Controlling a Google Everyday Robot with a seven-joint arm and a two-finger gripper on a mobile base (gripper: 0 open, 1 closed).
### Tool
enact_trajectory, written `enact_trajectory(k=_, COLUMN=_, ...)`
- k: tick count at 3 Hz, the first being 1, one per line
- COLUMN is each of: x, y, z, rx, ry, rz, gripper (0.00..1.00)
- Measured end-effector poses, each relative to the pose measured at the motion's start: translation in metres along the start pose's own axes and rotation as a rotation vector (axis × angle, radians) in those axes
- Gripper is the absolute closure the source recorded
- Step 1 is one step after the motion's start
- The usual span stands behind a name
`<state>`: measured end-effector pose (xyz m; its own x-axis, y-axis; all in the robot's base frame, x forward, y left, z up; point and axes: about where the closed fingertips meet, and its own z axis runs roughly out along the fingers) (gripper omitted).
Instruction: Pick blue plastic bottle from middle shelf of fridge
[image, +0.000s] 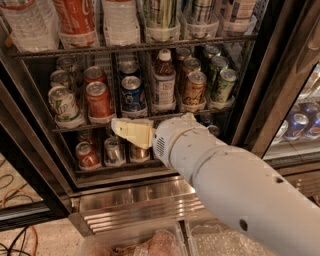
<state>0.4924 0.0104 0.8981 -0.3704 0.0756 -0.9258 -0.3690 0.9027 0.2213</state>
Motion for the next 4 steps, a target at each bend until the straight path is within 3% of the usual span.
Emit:
enact_trajectory(k=2, x=0.013, y=0.001, z=0.008, rx=0.022, ry=-0.008, rz=-0.003, gripper=0.00)
enact_trajectory(k=3, x=0.045, y=-0.003, z=0.031, rx=0.060, ry=-0.007, rz=0.002, gripper=0.00)
enact_trajectory(k=4, x=0.069, y=-0.009, z=0.060, rx=0.099, ry=-0.014, rz=-0.038, gripper=0.00)
